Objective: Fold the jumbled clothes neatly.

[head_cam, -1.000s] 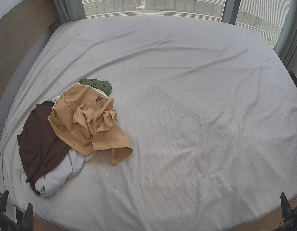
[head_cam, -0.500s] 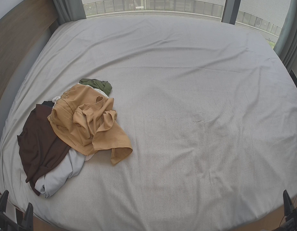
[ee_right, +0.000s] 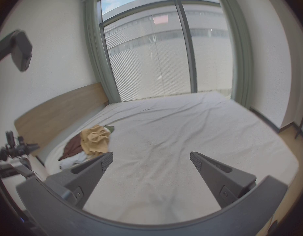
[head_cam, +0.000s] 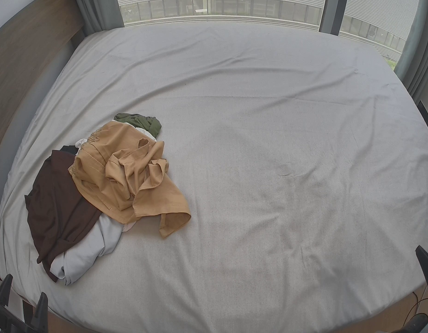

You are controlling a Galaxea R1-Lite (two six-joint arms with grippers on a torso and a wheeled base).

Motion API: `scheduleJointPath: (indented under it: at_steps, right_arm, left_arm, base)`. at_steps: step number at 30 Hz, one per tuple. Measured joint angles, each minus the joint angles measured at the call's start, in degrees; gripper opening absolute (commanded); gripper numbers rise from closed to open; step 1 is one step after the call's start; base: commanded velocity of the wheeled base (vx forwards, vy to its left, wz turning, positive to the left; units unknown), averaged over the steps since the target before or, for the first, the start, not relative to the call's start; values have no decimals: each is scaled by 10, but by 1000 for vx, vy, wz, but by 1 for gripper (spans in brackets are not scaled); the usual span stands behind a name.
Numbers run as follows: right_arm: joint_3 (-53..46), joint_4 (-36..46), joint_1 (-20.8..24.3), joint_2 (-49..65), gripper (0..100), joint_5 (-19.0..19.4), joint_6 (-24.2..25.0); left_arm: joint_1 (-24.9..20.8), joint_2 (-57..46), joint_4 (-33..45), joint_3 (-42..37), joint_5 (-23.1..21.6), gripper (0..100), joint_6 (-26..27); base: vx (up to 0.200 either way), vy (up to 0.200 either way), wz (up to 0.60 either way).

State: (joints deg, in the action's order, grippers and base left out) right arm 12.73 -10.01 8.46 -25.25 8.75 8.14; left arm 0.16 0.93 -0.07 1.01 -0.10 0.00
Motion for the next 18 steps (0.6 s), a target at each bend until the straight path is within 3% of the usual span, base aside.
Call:
scheduleJointPath:
  at_steps: [9,18]
  right_arm:
    - [56,-104,58,-200,100,51,54]
    - [96,-272,132,-417,100,61,81]
  left_arm:
    - [0,0,0,0,0,100,0]
    - [0,0,0,0,0,100,1]
  base:
    - [0,0,0]
    - [0,0,0]
